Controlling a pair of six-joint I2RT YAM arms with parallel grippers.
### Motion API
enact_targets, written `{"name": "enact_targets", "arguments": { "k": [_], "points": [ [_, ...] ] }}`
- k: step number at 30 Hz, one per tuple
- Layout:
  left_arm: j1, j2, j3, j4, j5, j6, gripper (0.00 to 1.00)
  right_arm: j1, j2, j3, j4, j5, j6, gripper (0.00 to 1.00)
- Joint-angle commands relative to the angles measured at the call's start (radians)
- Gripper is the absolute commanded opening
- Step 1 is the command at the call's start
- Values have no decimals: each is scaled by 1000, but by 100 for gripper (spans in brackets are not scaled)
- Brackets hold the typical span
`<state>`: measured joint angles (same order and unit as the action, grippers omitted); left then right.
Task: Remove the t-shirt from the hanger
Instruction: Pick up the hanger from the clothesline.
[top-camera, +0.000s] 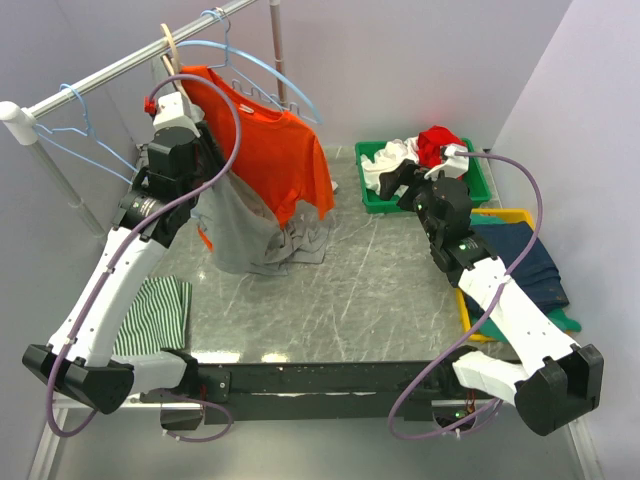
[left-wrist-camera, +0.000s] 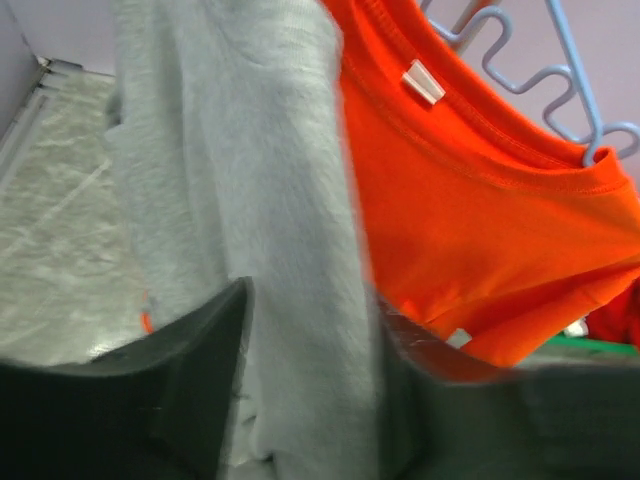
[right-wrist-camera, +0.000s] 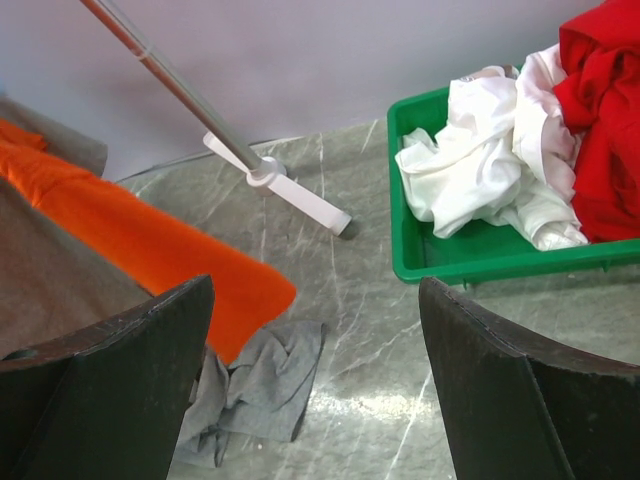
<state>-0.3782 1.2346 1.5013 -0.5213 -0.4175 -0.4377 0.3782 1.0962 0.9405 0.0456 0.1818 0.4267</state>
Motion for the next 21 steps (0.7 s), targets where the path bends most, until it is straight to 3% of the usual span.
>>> {"name": "enact_targets", "arguments": {
  "k": [1, 3, 9, 17, 21],
  "points": [
    [2, -29, 27, -29, 0, 11, 42, 7, -32, -11, 43, 15, 7, 90],
    [2, -34, 37, -28, -7, 11, 27, 7, -33, -12, 43, 8, 7, 90],
    [1, -24, 144, -40, -29, 34, 1, 10, -33, -12, 39, 2, 9, 90],
    [-34, -15, 335, -105, -53, 73, 1, 13, -30, -14, 31, 1, 7, 90],
    [-74, -50, 338, -124, -64, 68, 1, 19, -27, -6, 27, -2, 6, 90]
  ]
}}
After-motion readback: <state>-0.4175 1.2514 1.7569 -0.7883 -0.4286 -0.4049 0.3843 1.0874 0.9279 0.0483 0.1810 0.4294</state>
